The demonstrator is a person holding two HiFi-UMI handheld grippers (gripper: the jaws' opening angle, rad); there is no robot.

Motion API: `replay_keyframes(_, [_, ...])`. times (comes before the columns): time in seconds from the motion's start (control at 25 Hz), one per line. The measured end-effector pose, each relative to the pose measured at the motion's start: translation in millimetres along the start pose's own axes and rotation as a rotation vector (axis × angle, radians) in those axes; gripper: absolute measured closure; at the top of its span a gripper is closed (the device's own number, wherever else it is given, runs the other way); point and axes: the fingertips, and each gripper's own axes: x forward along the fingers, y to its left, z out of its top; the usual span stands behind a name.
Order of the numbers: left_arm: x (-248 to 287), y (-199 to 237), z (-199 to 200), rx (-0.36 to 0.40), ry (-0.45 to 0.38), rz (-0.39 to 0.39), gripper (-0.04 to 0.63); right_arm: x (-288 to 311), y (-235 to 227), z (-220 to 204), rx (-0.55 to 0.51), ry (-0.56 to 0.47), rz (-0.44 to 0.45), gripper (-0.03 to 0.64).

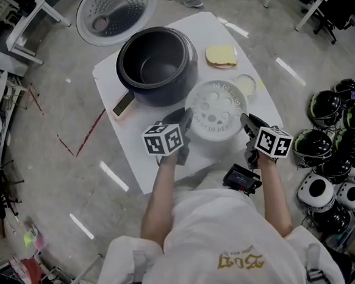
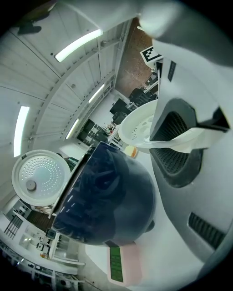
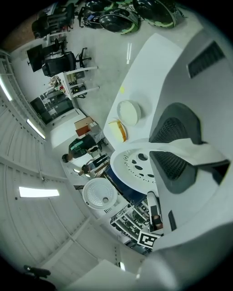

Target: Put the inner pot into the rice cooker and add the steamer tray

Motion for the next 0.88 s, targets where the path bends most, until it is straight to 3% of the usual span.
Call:
replay_keyframes(0.4, [-13.1,-17.3,22.2,0.046,-0.065,-0.024,0.534,-13.3,11.6,15.5,0.028,-0.055,0.032,0.554])
replay_keyframes(0.88, [-36.1,-24.7,51.0,0.060,-0.150,-0.027,0.535,-16.8,39.3,42.9,-0.012,-0.100,0.083,0.558])
